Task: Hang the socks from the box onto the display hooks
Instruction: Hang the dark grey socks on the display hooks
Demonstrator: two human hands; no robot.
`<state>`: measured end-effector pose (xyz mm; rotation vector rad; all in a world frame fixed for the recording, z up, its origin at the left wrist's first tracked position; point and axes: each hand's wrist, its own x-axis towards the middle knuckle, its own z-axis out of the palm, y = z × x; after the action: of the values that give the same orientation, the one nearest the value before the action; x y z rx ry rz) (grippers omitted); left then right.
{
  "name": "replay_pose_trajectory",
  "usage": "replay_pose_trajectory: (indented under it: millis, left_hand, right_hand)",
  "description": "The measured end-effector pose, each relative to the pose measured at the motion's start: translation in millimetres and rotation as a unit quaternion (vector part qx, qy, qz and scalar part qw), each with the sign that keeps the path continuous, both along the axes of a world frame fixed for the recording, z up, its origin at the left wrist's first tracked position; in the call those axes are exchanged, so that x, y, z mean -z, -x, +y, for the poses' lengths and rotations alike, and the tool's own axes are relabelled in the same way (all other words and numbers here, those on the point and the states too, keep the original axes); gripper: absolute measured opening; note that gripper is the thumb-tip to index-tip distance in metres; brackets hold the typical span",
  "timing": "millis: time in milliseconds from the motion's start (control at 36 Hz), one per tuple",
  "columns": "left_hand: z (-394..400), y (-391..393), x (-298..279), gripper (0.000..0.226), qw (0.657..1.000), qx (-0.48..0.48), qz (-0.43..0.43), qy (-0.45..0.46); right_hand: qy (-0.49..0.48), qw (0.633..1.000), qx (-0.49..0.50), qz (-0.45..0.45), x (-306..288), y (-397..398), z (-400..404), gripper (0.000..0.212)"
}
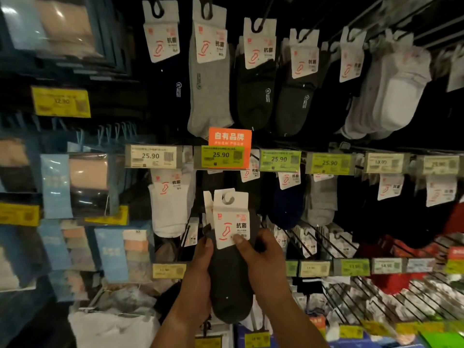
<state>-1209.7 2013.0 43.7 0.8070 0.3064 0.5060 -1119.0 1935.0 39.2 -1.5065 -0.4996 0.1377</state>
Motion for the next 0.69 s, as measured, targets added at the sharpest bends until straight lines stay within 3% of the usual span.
replay_pose_trajectory:
  millis: [306,472,583,694]
  left_hand:
    - [20.9,-3.2,-2.4,0.038,1.0,-0.011,0.028,-0.004]
    - [26.4,-4.2,-4.0,0.036,0.999,-0.045,0.006,-0.021]
    - [31.0,-1.6,0.7,0.047,0.997,-0.064,-0.001,-0.042]
    - [34.1,2.1,5.6,0.043,0.996,-0.067,0.003,-0.059]
  right_hand:
    - [-0.087,0.985,-0.09,0.117,-9.4,2.2,10.2,0.021]
    - [-0.099,0.98,-0.106,0.139,-8.1,2.1,17.5,0.025]
    - [-0.11,0.973,-0.133,0.154,-10.2,5.4,17.7,0.034]
    - [-0.093,0.972,-0.146,0.157,-12.0,8.0,16.5,0.027]
